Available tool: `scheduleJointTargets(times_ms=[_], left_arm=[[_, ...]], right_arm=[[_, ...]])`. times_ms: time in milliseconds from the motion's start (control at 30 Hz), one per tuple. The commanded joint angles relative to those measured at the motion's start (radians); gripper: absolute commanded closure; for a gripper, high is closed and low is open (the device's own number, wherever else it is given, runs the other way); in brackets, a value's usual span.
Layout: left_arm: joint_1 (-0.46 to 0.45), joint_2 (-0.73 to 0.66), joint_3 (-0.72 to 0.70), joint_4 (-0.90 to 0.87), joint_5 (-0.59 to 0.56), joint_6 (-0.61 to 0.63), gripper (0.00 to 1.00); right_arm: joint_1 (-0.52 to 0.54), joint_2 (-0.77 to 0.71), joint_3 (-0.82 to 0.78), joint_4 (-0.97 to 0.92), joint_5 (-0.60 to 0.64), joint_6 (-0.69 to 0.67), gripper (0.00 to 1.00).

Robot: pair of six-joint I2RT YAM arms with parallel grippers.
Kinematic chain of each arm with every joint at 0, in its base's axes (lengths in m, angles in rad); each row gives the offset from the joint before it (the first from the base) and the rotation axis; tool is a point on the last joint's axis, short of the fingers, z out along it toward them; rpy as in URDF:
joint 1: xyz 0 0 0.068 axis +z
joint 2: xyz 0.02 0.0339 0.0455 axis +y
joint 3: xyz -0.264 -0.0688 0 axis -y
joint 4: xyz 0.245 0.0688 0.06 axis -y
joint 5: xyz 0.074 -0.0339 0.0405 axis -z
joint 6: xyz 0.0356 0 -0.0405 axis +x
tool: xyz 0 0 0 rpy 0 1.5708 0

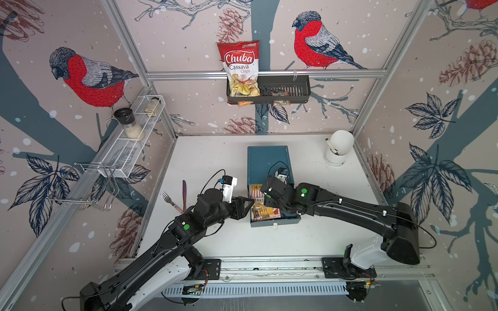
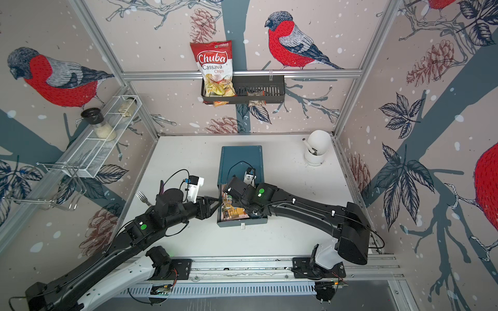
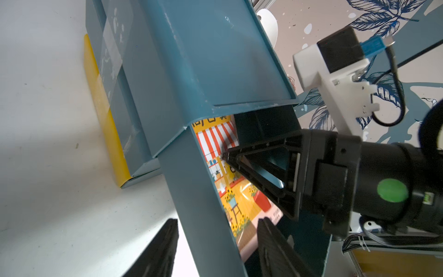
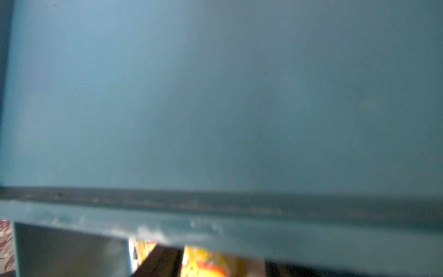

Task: Take the seed bags out of the drawer
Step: Pick up the seed packet from the drawer.

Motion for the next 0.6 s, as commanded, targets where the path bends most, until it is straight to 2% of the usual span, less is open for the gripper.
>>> scheduleJointTargets(times_ms=[0, 100, 233, 433, 567], left_arm=[[-0.004, -0.002, 0.0, 0.03, 0.0, -0.003, 0.44], [-0.004, -0.004, -0.001, 0.037, 0.0, -0.008, 0.44], [-0.005, -0.004, -0.002, 0.036, -0.006, -0.018, 0.44], [-0.007, -0.016, -0.018, 0.038, -0.014, -0.01, 0.45], [-0.007, -0.028, -0.016, 0.027, -0.034, 0.01, 0.44]], right_arm=[[-0.012, 0.014, 0.008, 0.006, -0.066, -0.009, 0.59], [-0.014, 0.01, 0.027, -0.012, -0.056, -0.015, 0.7], [-0.015, -0.009, 0.027, -0.028, -0.045, -0.012, 0.77], [-0.014, -0.027, 0.022, -0.043, -0.034, -0.005, 0.96], [-0.012, -0.033, 0.034, -0.044, -0.031, -0.008, 1.0]])
